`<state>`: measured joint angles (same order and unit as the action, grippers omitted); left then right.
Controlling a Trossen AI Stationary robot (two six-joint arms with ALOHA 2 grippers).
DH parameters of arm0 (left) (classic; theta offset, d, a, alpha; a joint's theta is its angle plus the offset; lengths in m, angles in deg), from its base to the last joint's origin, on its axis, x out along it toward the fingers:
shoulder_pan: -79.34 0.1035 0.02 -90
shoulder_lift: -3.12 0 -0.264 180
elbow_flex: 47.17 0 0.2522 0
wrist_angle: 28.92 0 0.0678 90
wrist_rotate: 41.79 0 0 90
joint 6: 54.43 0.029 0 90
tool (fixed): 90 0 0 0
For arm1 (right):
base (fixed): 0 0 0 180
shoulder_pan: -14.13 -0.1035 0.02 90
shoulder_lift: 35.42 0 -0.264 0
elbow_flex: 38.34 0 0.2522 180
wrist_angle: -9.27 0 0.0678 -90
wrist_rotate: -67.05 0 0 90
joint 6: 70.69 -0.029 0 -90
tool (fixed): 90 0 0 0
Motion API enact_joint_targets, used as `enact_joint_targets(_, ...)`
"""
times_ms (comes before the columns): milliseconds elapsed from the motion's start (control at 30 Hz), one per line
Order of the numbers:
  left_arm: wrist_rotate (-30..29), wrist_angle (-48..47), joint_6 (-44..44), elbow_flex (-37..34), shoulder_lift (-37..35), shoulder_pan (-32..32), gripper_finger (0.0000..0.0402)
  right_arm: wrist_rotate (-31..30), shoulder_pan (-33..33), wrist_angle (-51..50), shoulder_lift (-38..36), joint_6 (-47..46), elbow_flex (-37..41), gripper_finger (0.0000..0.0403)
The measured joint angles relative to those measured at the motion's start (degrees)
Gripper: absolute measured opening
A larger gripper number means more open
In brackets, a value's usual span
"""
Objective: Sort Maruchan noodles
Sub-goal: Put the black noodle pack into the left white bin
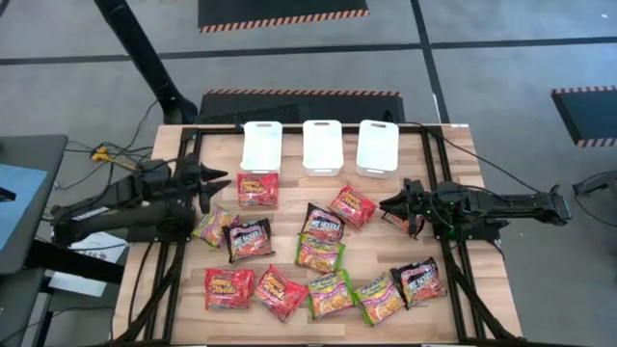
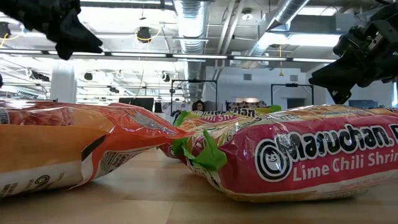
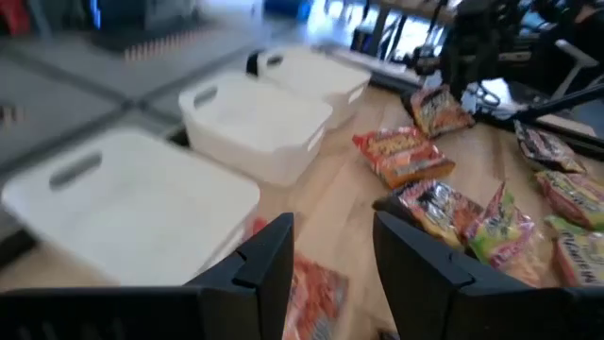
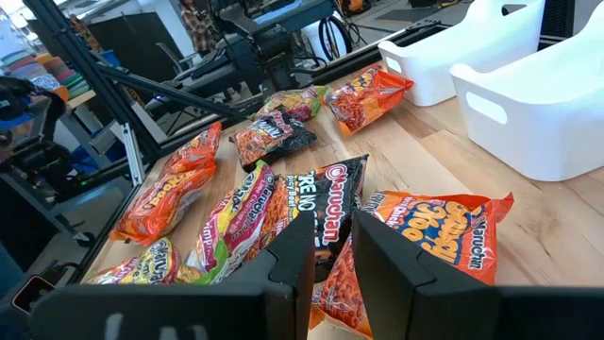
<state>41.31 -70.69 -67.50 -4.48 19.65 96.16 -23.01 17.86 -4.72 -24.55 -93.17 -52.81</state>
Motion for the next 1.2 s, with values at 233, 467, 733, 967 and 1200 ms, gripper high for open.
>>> enact_joint_targets(233,2.22,-13.49,-6.72,10.86,12.46,-0.02,0.0160,0.00,-0.02,0.02,0.00,0.00,0.00,0.0102)
enact_joint_targets(467,10.34,-17.23,-8.27,12.45,21.49,-0.02,0.0254,0.00,-0.02,0.02,0.00,0.00,0.00,0.0102)
enact_joint_targets(733,15.37,-19.38,-13.41,12.45,28.24,-0.23,0.0359,0.00,-0.02,0.02,-0.02,-0.01,0.00,0.0102)
enact_joint_targets(967,15.02,-19.22,-20.10,12.45,32.14,-5.03,0.0377,0.00,0.00,0.02,-0.02,-0.02,-0.02,0.0102)
enact_joint_targets(1200,9.45,-17.72,-25.63,12.45,38.93,-14.40,0.0378,0.00,-0.01,0.02,-0.02,0.00,0.00,0.0102)
